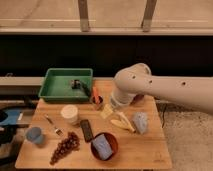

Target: Place grapes in plastic cup

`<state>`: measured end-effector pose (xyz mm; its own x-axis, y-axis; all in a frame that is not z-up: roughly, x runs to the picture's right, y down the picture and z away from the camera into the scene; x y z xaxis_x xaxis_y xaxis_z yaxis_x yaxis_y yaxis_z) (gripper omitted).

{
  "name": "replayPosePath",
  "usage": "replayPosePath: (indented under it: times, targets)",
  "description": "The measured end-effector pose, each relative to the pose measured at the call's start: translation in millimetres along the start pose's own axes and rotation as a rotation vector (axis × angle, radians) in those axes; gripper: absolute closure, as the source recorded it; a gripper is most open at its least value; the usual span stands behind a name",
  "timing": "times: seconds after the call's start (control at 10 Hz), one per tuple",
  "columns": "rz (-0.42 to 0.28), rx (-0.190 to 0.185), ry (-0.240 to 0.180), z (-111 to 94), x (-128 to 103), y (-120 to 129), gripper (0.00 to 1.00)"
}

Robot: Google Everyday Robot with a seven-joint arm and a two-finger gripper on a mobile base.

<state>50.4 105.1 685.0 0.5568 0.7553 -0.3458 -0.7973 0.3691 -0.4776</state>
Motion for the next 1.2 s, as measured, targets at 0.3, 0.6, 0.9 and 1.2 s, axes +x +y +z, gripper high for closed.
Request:
replayPosePath:
  times: [0.3, 0.6, 0.9, 1.2]
  targets:
    - [-0.002, -0.001, 0.0, 0.1, -0.7, 1.0, 0.23]
    - [0.0, -0.005, -0.001, 0.7, -1.5, 1.3, 0.23]
    - [-0.044, -0.052, -0.011, 3.5, -8.0, 6.9, 0.23]
    - [-0.157, -0.125, -0.024, 15.8, -44.7, 50.8, 0.23]
